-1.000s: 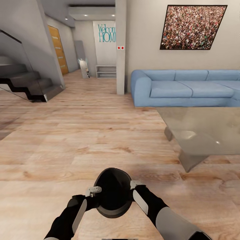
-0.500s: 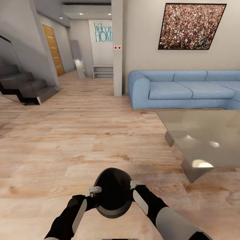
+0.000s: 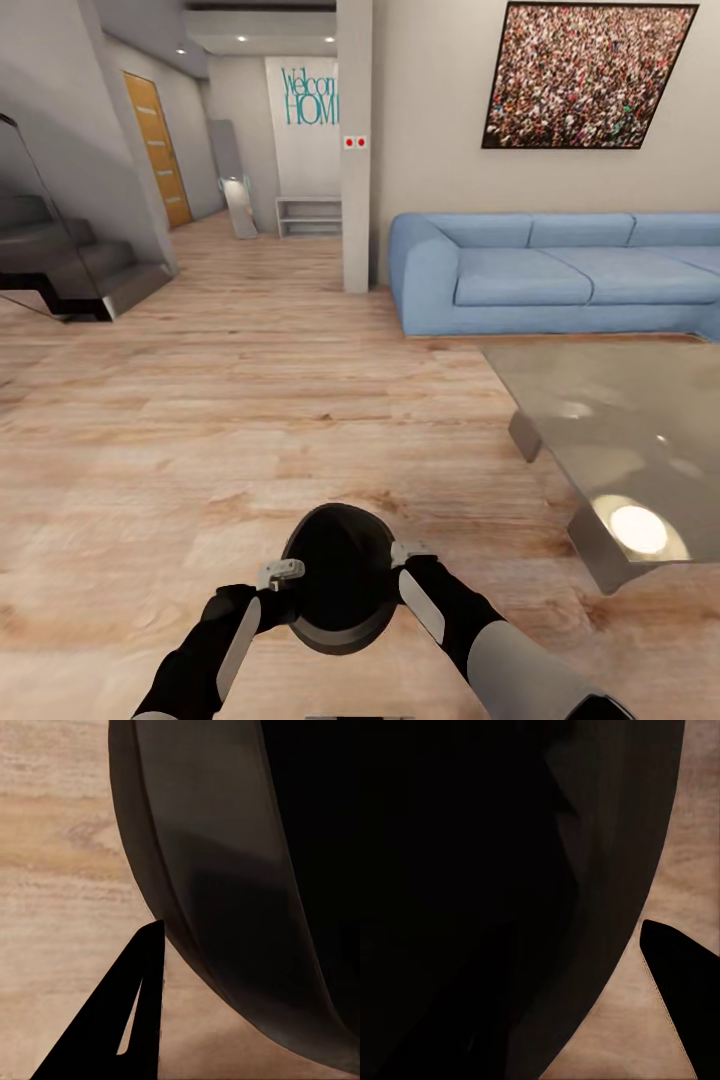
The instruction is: Place each of the two pumpkins and all three candles from the living room inside a cabinet in the living room (use any cabinet), then make sure every cabinet is closed, and position the cauldron so it is next to a table in the living room.
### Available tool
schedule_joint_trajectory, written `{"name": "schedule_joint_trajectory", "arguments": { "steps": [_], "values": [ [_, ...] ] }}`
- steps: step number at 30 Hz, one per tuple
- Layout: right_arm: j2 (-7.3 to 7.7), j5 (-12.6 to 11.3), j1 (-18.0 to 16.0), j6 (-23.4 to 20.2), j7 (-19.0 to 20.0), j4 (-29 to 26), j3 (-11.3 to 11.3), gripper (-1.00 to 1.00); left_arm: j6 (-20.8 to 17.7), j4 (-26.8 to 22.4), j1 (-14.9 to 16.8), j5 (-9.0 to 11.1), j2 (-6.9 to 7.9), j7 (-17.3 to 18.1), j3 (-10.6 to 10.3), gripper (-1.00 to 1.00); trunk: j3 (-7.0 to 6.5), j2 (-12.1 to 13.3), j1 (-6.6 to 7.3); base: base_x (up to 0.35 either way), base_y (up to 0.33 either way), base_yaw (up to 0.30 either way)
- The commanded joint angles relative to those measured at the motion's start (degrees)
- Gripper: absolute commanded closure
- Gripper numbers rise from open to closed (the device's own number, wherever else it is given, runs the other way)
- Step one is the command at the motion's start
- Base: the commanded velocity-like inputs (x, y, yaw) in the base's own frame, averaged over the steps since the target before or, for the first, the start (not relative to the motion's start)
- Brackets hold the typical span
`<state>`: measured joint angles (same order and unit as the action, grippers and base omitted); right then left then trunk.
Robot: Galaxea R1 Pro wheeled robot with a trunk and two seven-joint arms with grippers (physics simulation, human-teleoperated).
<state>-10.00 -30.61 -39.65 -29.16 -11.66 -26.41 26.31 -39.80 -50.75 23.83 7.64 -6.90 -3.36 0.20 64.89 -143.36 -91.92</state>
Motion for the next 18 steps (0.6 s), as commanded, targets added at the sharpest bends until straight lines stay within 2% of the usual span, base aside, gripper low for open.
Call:
{"name": "schedule_joint_trajectory", "arguments": {
  "steps": [1,10,18],
  "values": [
    [0.00,-0.3,-0.1,0.2,0.1,-0.2,-0.1,1.00,0.0,0.0,0.0,0.3,0.08,0.2,-0.1,1.00,-0.01,0.0,0.01,0.331,0.076,0.000],
    [0.00,-0.2,-0.1,0.2,0.1,-0.2,-0.1,1.00,-0.1,0.0,0.0,0.3,0.12,0.3,-0.2,1.00,-0.01,0.0,0.01,0.328,0.096,-0.020],
    [0.00,-0.3,-0.1,0.2,0.3,-0.2,-0.1,1.00,-0.1,0.0,0.0,0.3,0.13,0.3,-0.1,1.00,-0.09,0.0,0.01,0.239,0.190,-0.250]
  ]
}}
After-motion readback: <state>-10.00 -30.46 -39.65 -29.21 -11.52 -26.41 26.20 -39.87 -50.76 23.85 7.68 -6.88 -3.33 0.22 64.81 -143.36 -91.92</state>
